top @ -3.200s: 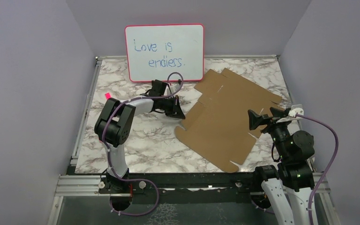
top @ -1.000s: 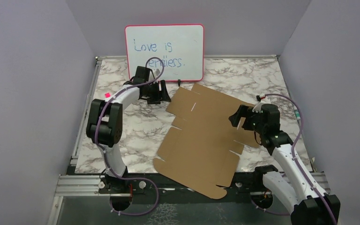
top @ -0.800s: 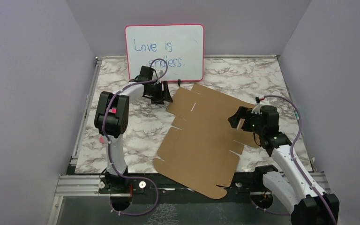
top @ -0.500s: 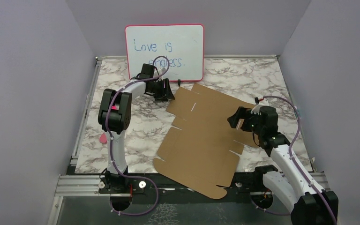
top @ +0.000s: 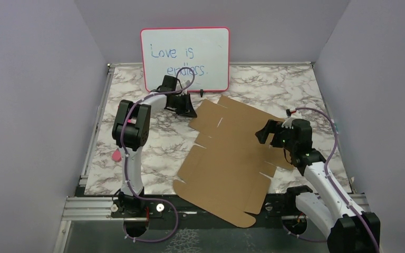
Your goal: Fold the paper box
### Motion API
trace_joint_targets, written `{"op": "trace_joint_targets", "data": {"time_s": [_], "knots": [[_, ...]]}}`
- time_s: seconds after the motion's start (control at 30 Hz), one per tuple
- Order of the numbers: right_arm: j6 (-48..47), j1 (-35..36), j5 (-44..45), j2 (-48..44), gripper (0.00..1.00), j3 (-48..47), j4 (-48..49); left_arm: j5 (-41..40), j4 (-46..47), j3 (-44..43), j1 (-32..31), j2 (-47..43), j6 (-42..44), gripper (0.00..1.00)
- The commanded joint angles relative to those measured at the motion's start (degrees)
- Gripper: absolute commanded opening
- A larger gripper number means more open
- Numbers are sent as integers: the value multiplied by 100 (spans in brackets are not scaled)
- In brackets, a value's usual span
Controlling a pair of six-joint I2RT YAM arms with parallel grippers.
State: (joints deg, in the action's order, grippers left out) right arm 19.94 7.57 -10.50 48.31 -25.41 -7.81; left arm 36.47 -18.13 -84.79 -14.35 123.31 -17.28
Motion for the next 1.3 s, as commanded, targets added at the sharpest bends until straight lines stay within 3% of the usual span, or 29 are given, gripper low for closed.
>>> {"op": "trace_joint_targets", "data": {"time_s": [0.0,0.27,0.67,0.87,1.03,1.27], "knots": [[2,43,-156,-138,100,-3,25,-128,-165,433,98,-491,117,9],[-91,44,-334,-108,100,-136,-121,-650,-322,1583,477,-1647,-23,4],[-244,45,-867,549,100,-423,-20,-1501,54,3859,822,-3483,-638,4],[-284,48,-1141,943,99,-572,138,-1759,159,4558,970,-4151,-856,5],[-398,44,-1124,1128,100,-734,177,-1964,-33,4375,1017,-4363,-649,22],[-263,41,-534,1393,100,-1245,47,-1920,-191,3593,1020,-4339,-309,63]]}}
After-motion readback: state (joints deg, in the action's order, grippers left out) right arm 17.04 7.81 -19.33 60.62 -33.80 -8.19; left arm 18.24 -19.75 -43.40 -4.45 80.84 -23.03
